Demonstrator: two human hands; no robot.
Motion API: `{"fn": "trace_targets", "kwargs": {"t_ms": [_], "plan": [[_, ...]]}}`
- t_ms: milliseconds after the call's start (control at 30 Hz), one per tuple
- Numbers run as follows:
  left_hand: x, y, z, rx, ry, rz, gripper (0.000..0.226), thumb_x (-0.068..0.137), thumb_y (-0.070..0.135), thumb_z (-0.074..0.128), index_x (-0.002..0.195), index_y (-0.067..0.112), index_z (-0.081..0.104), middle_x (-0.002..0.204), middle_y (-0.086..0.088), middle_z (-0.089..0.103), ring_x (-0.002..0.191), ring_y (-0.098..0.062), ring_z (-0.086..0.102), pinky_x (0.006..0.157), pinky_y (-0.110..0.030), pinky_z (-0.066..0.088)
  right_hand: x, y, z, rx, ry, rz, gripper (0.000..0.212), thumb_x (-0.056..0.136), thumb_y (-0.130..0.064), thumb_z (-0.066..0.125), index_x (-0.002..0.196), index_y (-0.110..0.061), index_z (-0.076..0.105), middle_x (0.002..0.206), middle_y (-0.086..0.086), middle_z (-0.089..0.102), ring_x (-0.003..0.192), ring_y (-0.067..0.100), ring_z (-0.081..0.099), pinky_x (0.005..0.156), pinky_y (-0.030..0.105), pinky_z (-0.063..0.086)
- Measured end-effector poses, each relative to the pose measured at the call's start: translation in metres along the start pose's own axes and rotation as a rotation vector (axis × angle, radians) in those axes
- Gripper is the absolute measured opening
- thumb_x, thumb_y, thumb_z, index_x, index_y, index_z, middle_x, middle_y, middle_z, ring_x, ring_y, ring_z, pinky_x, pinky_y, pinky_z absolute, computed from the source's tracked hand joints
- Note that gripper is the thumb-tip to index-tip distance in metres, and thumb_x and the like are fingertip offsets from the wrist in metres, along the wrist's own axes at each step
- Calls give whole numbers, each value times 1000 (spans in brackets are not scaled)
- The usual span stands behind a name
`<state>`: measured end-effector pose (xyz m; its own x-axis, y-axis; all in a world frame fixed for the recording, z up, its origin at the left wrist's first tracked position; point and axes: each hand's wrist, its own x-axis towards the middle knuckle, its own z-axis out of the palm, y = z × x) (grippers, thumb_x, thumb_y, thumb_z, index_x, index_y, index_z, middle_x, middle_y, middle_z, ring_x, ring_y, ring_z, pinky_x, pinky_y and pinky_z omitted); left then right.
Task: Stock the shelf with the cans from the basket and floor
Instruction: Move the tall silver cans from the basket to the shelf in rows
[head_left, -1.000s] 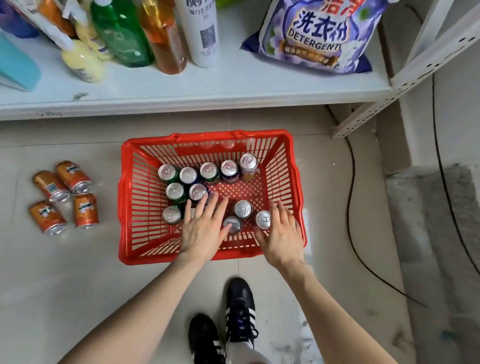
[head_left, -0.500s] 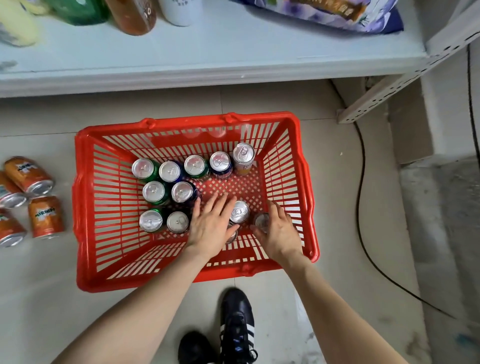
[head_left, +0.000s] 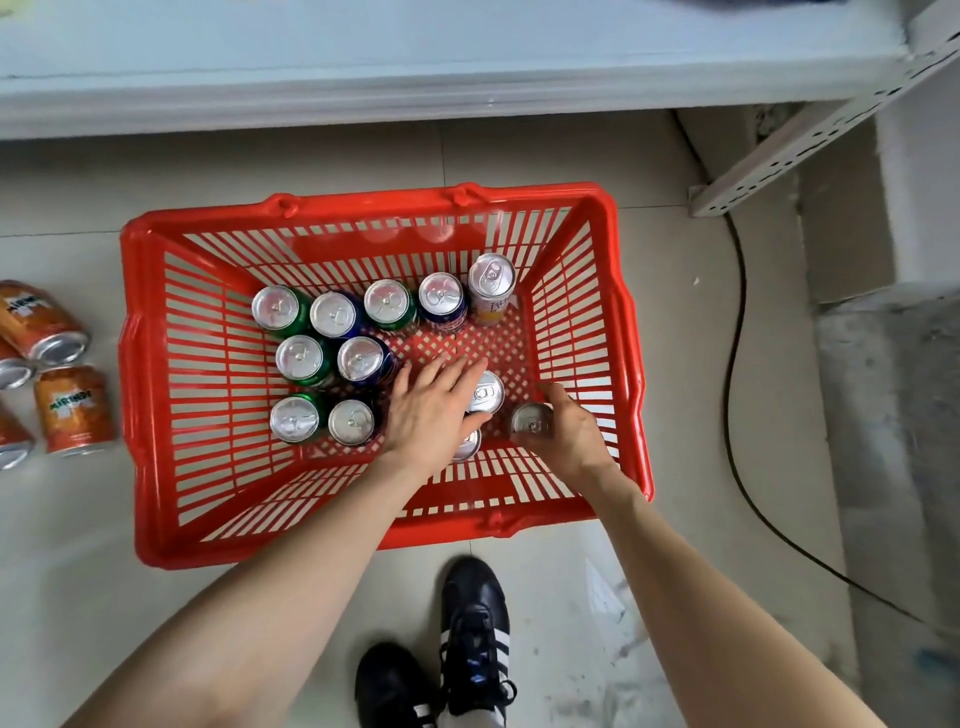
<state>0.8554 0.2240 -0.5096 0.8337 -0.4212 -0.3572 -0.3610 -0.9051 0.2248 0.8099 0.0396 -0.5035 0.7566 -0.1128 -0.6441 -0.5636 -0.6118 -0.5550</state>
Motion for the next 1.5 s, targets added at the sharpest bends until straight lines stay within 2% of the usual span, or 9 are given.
{"fn": "trace_targets", "kwargs": {"t_ms": [233, 500, 667, 800, 1033, 1200, 1300, 1400, 1500], "plan": [[7, -3, -1, -17, 22, -16, 67, 91, 60, 38, 148, 26, 26, 148, 3, 42, 140, -20, 30, 111, -48, 24, 4, 0, 1, 37, 25, -26, 56, 82, -21, 77, 130, -16, 48, 104, -13, 54, 91, 3, 53, 62, -6, 37], [19, -5, -3, -53, 81, -47, 69, 91, 58, 31, 145, 16, 33, 138, -1, 51, 128, -21, 43, 99, -43, 39, 11, -8, 0, 81, 139, -52, 42, 89, -19, 70, 126, -11, 52, 115, 4, 65, 84, 2, 54, 60, -8, 35], [28, -6, -7, -69, 87, -65, 72, 90, 58, 28, 145, 11, 32, 139, -5, 49, 124, -25, 46, 99, -44, 43, 18, -16, 2, 15, 206, -115, 47, 89, -20, 67, 132, -10, 50, 124, 11, 60, 110, 23, 59, 91, 17, 40], [37, -16, -6, -131, 113, -78, 69, 93, 53, 42, 146, 10, 32, 137, -7, 49, 120, -26, 50, 92, -41, 48, 32, -22, 0, -20, 228, -130, 46, 91, -20, 66, 133, -8, 51, 125, 11, 58, 113, 26, 57, 96, 24, 41], [47, -29, 0, -501, 116, -124, 63, 91, 42, 57, 144, 16, 34, 139, -10, 49, 124, -30, 50, 98, -41, 43, 44, -23, -3, -30, 236, -138, 53, 86, -11, 70, 135, -7, 50, 128, 11, 58, 115, 24, 56, 94, 14, 37], [45, -28, 5, -740, 128, -207, 61, 88, 36, 64, 140, 17, 37, 137, -6, 53, 122, -25, 52, 101, -39, 43, 49, -19, 2, 42, 271, -103, 44, 89, -10, 68, 130, -5, 54, 122, 7, 60, 107, 15, 57, 72, -12, 27], [47, -28, 5, -798, 136, -237, 60, 87, 33, 65, 138, 17, 37, 133, -5, 56, 115, -25, 55, 96, -38, 44, 56, -20, 11, 59, 220, -54, 45, 89, -12, 69, 130, -6, 53, 122, 7, 62, 109, 18, 59, 75, -5, 35], [48, -30, 8, -811, 132, -229, 61, 87, 33, 66, 139, 18, 36, 131, -4, 57, 113, -24, 55, 92, -32, 42, 64, -21, 17, 120, 167, 19, 52, 85, -14, 74, 132, -9, 52, 127, 9, 63, 115, 22, 60, 90, 22, 46], [47, -32, 9, -854, 141, -223, 61, 87, 31, 66, 139, 19, 36, 127, 1, 58, 110, -20, 56, 94, -37, 45, 71, -17, 21, 144, 165, 60, 51, 81, -14, 77, 127, -11, 55, 122, 6, 65, 112, 21, 62, 85, 20, 46]]}}
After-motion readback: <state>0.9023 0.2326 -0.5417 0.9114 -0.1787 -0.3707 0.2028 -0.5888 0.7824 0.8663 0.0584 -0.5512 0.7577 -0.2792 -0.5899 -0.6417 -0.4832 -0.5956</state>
